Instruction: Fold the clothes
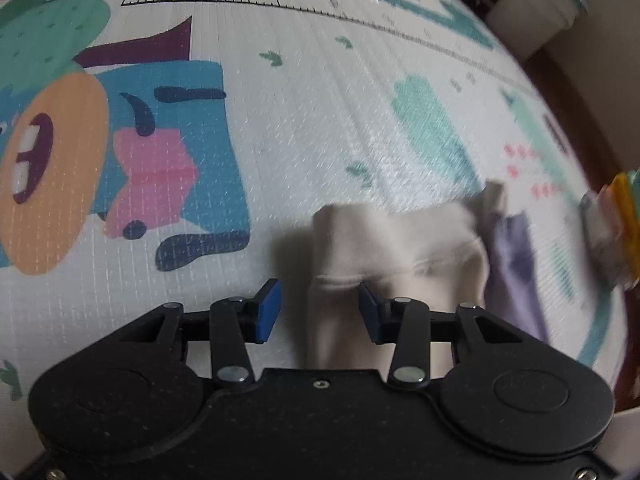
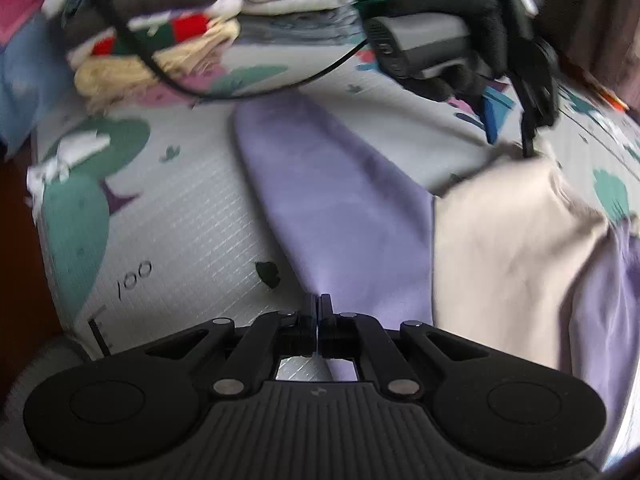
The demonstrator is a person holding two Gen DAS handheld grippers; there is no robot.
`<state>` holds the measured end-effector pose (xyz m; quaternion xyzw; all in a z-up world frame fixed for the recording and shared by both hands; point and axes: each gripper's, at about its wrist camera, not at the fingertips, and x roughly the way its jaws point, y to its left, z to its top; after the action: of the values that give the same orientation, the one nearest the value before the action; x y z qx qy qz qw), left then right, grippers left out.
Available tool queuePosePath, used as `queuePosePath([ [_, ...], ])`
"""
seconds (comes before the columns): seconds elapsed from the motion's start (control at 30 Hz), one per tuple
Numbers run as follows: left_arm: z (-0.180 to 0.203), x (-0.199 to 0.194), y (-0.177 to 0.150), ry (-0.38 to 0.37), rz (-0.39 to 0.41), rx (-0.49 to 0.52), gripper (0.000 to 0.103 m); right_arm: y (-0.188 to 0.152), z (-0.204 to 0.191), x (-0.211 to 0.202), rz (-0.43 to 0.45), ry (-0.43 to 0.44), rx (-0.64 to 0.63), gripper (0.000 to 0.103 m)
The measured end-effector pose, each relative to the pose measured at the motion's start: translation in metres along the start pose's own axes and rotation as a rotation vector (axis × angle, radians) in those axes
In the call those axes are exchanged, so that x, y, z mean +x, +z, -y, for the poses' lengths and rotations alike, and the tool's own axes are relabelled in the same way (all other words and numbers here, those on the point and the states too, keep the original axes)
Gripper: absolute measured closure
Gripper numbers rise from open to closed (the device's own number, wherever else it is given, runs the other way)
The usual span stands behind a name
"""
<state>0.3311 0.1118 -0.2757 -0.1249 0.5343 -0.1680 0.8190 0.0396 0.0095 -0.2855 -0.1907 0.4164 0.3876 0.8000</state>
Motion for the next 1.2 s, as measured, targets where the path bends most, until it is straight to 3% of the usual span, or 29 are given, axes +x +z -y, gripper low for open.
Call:
queuePosePath([
  [0.13, -0.006, -0.009, 0.004, -0.043, 0.037, -0.019, 0.061, -0.002, 0.006, -0.003, 0.025, 0.013, 0.047, 0.101],
  [0.27, 0.001, -0.001, 0.003, -0.056, 0.014, 0.015, 0.053, -0.002, 0.008, -0.003, 0.032, 0.020, 0.065, 0.101],
  [0.33, 0.014, 0.008, -0.001, 0.089, 0.006, 0.145, 0.053, -0.003, 0.009, -0.002, 0.032, 0.021, 0.070, 0.101],
  [0.37, 0.019, 0.011, -0.003, 0.144, 0.004, 0.195, 0.064, -0.004, 0.009, -0.001, 0.029, 0.022, 0.069, 0.101],
  [0.4, 0.018, 0.012, -0.003, 0.157, 0.009, 0.205, 0.063, -0.004, 0.009, 0.001, 0.025, 0.023, 0.069, 0.101],
  [0.63, -0.014, 0.003, -0.001, 0.023, 0.034, 0.000, 0.064, -0.009, 0.009, 0.002, 0.025, 0.016, 0.073, 0.101],
  [0.83, -0.008, 0.007, 0.003, 0.005, 0.033, -0.013, 0.064, -0.008, 0.002, 0.004, 0.021, -0.037, 0.042, 0.101],
  [0.9, -0.001, 0.009, 0.004, 0.022, 0.025, 0.030, 0.081, -0.007, -0.001, 0.008, 0.004, -0.076, 0.013, 0.100],
  [0.97, 0.005, 0.009, 0.005, 0.039, 0.028, 0.059, 0.090, -0.007, -0.003, 0.012, -0.012, -0.090, -0.005, 0.100],
  [1.07, 0.011, 0.005, 0.005, 0.062, 0.039, 0.062, 0.093, -0.010, 0.003, 0.011, -0.020, -0.036, 0.035, 0.101],
  [1.2, 0.022, -0.003, 0.005, 0.101, 0.047, 0.041, 0.094, -0.012, 0.011, -0.004, 0.045, -0.032, 0.091, 0.101],
])
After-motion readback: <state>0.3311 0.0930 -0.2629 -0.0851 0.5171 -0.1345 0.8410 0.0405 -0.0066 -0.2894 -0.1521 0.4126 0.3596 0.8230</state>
